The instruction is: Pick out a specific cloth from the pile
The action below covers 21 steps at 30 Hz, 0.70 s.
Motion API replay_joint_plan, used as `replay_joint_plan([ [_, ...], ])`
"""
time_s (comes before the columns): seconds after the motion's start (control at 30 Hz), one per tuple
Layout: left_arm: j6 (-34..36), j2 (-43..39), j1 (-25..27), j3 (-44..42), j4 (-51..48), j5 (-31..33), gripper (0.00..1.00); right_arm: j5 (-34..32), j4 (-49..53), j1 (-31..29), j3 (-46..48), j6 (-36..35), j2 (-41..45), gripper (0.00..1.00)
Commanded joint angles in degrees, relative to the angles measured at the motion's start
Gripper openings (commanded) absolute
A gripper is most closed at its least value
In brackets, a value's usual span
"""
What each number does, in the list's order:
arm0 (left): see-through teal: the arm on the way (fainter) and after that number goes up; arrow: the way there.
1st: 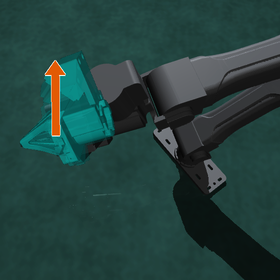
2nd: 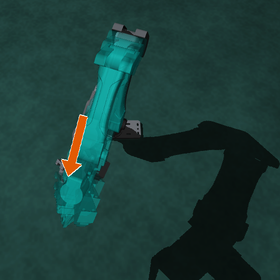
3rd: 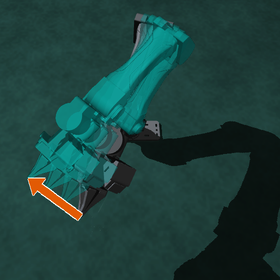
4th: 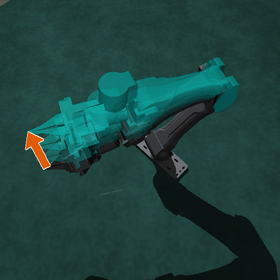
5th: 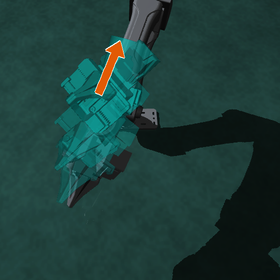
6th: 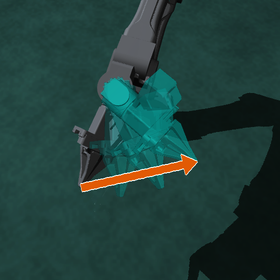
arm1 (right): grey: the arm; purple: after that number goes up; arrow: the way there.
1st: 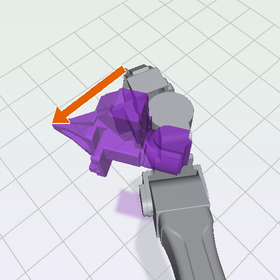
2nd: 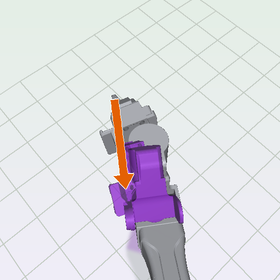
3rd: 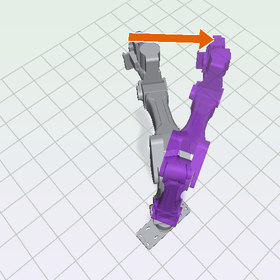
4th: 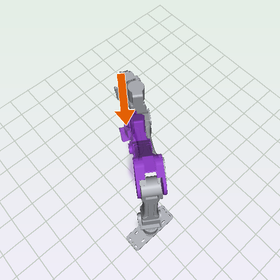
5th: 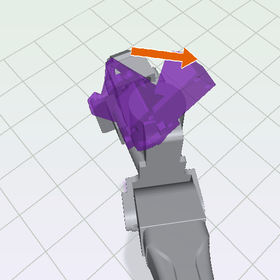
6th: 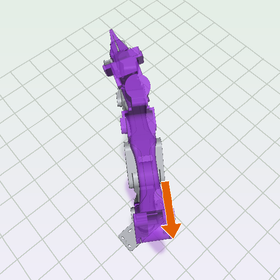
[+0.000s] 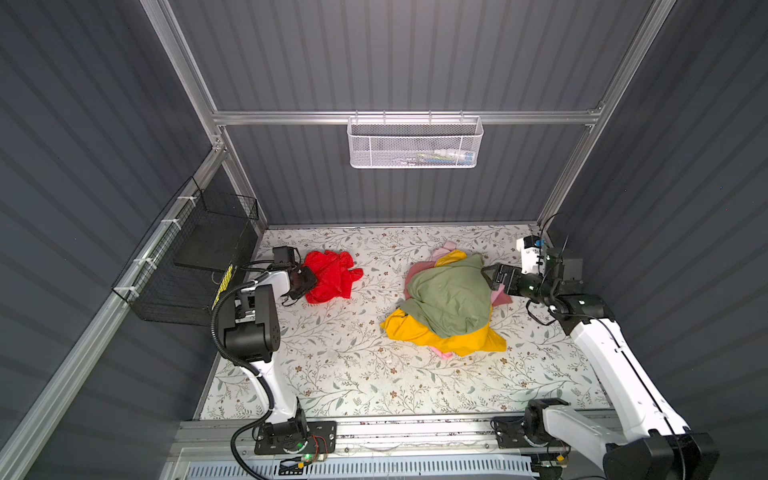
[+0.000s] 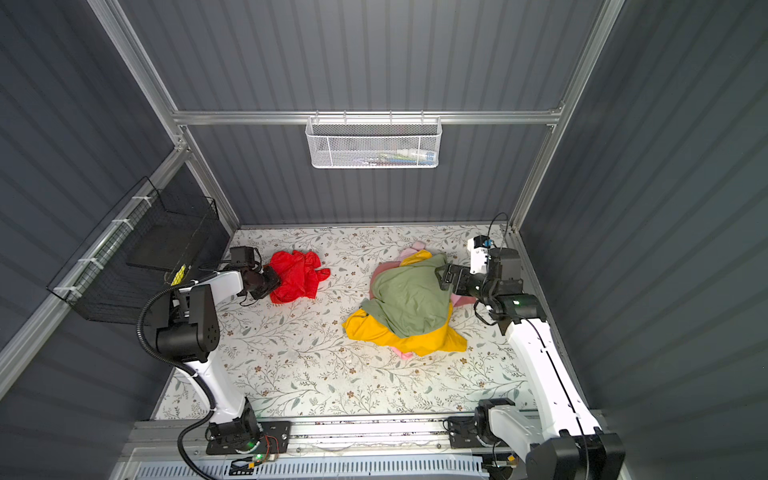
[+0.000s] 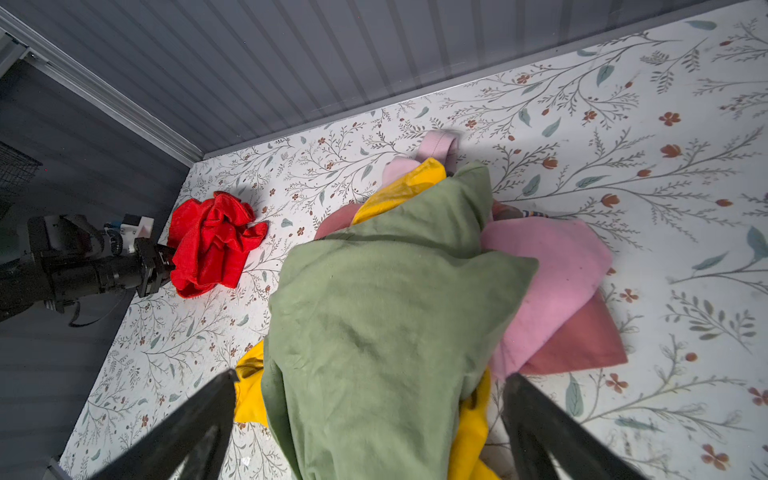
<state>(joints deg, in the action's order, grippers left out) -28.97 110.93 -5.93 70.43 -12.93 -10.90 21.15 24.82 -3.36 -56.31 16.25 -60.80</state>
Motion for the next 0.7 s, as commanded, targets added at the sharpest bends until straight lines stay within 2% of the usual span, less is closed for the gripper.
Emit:
replay_joint_plan([
  [0.0, 3.4, 4.3, 0.4, 3.7, -5.1, 2.0, 0.02, -1.3, 0.8, 0.2, -0.6, -0.6, 0.9, 0.99],
  [0.23, 10.4, 8.6, 0.4, 12.6, -11.8, 3.5, 0.02, -5.3, 0.2, 0.3, 1.5, -2.2, 2.1, 0.99],
  [0.57, 19.0, 10.0, 0.4, 17.2, -16.3, 1.0, 0.03, -5.4, -0.9, 0.4, 2.3, -2.5, 2.0, 0.99],
  [0.67, 21.1, 11.4, 0.3, 19.8, -19.6, 2.1, 0.03, -5.5, -0.8, 0.4, 2.4, -2.5, 2.1, 0.99],
])
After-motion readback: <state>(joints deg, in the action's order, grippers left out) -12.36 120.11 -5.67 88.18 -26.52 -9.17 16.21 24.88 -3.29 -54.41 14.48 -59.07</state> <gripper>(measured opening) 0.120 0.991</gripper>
